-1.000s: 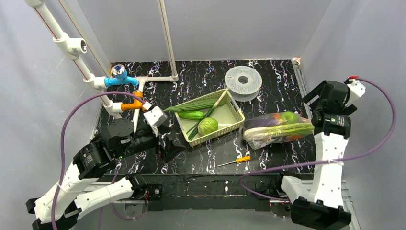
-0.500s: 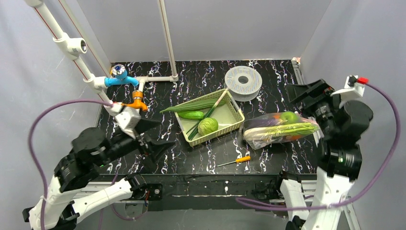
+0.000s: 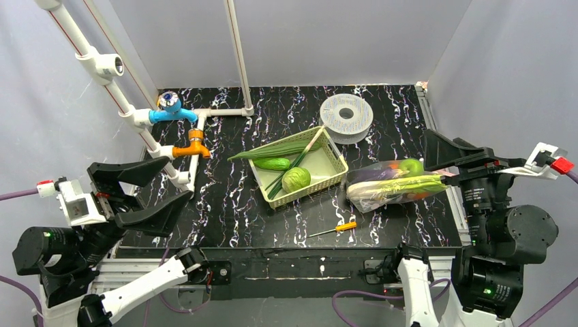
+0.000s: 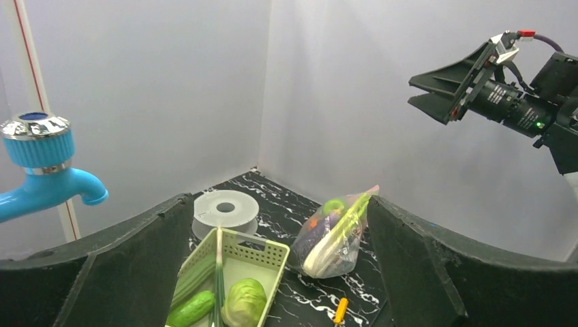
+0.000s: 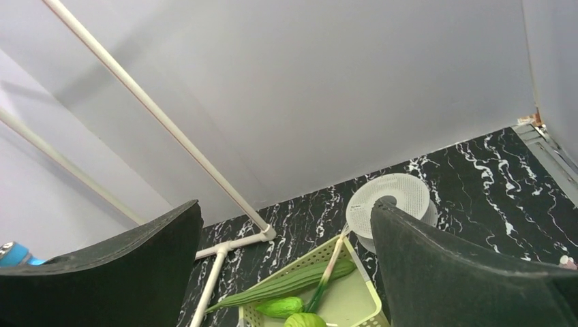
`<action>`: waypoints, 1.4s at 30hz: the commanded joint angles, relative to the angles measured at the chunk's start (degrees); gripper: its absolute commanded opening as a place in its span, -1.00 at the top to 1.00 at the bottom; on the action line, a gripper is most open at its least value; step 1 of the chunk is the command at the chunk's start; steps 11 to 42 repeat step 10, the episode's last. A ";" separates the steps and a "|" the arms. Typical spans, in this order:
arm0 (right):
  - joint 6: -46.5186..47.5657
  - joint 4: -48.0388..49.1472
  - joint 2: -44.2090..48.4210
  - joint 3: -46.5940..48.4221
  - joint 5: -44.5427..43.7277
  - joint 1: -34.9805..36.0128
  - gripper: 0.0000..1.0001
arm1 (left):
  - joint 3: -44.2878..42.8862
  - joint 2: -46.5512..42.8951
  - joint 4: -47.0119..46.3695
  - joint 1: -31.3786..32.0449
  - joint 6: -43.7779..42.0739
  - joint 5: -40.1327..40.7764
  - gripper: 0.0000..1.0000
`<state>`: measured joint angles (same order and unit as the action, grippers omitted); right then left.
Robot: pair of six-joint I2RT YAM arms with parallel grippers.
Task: Place the food in the zip-top bag and seal the zipper
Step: Reset both arms
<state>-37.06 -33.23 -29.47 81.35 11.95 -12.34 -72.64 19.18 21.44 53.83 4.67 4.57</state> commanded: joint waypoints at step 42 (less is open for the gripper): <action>2.46 0.02 0.26 -0.59 -4.63 0.03 -0.97 | -1.94 0.59 -1.38 -0.20 -3.10 2.60 -0.97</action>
